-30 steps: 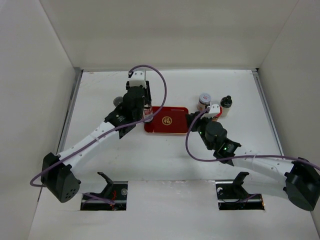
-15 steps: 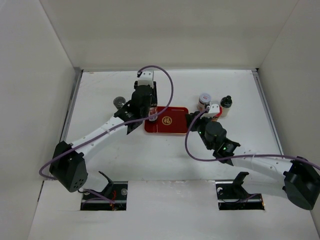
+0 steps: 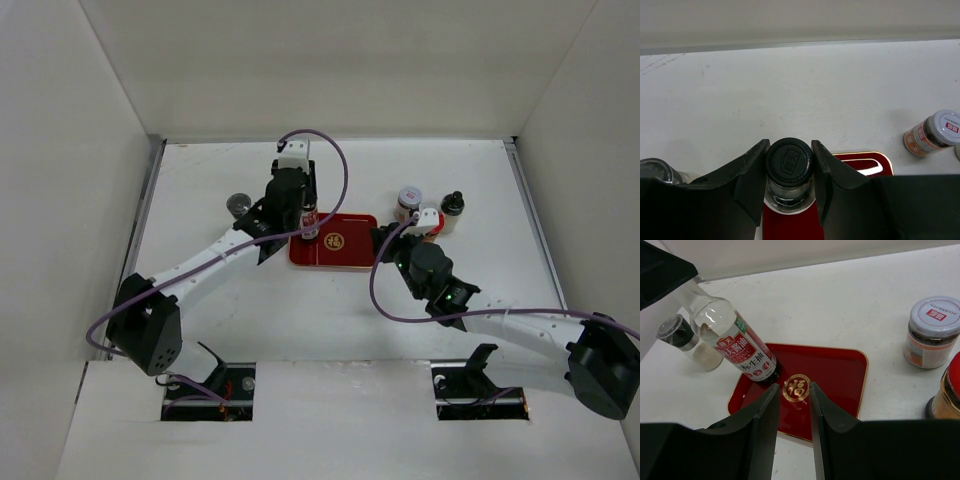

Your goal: Organize the condiment bottles

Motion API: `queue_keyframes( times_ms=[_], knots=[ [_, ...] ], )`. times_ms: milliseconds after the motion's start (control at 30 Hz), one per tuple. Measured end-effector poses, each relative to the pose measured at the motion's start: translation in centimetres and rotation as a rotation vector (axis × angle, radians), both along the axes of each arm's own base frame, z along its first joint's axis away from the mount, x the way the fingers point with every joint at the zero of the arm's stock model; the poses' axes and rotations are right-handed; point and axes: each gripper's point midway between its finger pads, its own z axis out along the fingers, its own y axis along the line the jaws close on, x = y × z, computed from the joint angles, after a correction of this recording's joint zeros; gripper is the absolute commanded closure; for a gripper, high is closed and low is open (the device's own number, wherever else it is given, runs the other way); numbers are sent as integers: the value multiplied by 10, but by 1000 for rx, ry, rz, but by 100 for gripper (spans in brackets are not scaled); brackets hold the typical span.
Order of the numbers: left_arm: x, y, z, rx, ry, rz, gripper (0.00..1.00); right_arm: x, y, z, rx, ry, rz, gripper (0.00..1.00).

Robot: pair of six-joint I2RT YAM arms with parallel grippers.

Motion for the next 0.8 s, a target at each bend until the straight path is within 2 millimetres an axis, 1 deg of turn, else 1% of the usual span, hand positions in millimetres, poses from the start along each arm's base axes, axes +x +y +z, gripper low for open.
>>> queue_keyframes(
  times_ms=[33,367,600,667,800],
  knots=[
    [1,0,0,-1,-1,0,84,0,0,0,0,0,0,64],
    [7,5,1,-27,-32,12,84,0,0,0,0,0,0,64],
    [8,4,3,-30,-37,6,83,0,0,0,0,0,0,64],
    [8,4,2,-30,-37,3,78,0,0,0,0,0,0,64],
    [11,1,1,-32,-42,-1,66,0,0,0,0,0,0,64]
  ],
)
